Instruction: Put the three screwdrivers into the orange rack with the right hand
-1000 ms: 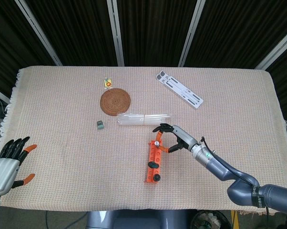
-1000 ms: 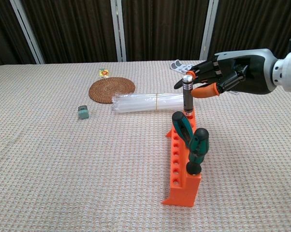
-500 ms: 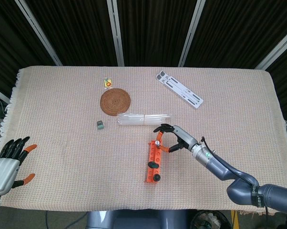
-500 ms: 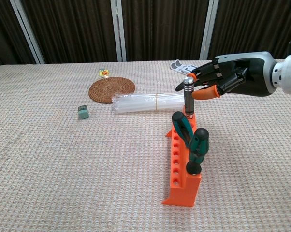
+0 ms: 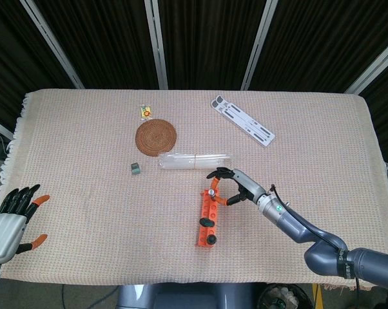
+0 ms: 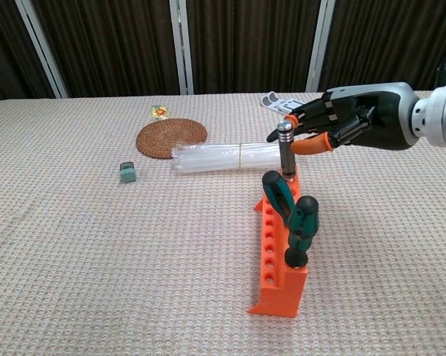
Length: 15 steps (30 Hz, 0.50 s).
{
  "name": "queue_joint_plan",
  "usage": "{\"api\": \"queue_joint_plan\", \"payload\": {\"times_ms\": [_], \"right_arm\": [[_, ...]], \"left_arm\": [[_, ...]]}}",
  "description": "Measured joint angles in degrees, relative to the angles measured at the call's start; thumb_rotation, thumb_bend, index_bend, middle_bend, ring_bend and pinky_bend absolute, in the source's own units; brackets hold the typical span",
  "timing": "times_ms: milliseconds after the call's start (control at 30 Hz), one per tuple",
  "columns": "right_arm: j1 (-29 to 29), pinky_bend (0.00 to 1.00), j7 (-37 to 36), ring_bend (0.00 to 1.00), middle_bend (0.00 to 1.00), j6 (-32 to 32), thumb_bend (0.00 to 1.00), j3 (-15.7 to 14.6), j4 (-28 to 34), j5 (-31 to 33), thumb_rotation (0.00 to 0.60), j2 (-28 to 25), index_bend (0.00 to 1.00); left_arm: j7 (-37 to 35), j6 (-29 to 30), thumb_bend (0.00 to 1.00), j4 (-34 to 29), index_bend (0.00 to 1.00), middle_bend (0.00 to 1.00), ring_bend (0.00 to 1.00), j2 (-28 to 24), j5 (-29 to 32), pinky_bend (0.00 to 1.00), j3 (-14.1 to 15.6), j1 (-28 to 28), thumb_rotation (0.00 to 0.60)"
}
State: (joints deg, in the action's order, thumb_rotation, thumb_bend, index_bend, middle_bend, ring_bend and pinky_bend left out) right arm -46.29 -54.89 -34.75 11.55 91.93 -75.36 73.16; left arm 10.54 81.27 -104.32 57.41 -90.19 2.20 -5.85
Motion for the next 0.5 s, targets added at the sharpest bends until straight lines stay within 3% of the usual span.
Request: {"api": "queue_joint_plan", "payload": {"times_ms": [267,500], "right_arm": [[0.45,0.00,-0.31,0.00,0.17,0.49,0.33,0.07,0.39,-0.93,0.600,-0.84,0.39],[0.86,0.00,-1.64,0.00,0.14,0.43,0.30,-0.01,0.78,-2.80,0.600,-1.84,0.31]], "left_arm": [[-0.07,0.09,0.19,-0.06,0.18,0.00,0.00,-0.12,-0.35,0.00,0.08,0.00,0.600],[0.07,0.04,0.19,-0.39,0.18,0.00,0.00,-0.36,-0.73,0.00,0.25,-0.03,0.600]]}}
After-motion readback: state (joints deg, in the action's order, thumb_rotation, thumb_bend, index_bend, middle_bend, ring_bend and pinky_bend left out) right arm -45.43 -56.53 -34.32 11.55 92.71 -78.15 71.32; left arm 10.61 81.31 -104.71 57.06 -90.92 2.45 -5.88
